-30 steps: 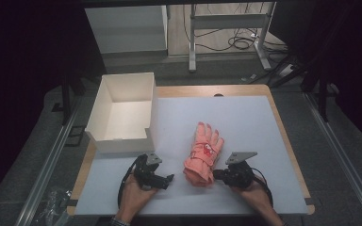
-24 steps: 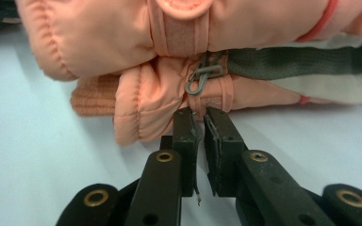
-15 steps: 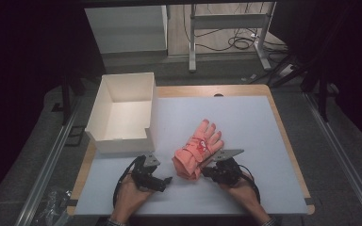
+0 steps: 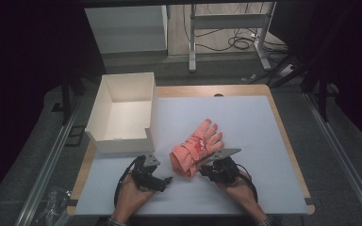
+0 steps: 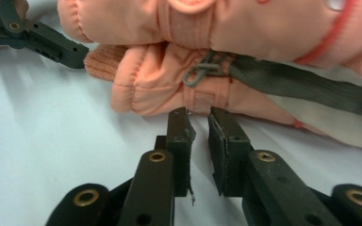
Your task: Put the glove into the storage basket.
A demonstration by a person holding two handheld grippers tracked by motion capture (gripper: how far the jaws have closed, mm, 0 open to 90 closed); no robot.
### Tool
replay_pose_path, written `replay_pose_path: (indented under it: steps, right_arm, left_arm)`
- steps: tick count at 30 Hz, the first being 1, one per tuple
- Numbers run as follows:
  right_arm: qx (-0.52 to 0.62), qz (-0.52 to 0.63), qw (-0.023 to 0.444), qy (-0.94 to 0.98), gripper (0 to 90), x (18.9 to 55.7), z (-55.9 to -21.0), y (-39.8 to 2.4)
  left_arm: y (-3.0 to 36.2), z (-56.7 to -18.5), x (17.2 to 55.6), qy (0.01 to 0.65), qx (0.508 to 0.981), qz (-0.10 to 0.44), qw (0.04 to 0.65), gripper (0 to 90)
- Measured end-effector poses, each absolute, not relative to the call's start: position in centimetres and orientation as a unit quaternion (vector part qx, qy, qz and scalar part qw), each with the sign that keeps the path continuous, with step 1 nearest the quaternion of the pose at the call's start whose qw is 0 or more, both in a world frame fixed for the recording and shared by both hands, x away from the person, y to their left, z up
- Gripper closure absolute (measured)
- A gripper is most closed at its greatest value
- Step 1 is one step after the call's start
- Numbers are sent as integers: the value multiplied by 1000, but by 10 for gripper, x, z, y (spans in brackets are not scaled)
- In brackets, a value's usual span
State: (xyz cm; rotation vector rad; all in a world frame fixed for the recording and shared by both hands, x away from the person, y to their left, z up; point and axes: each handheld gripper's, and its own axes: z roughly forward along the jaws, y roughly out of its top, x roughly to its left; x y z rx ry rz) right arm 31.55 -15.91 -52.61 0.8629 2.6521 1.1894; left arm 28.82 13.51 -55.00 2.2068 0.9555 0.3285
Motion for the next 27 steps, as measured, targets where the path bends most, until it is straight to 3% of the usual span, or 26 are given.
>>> replay_pose_path:
  steps: [27]
  right_arm:
    - [337,382,136,850,399,321,-511,-229]
  left_arm:
    - [135,-550,289,367,853,125,349,19]
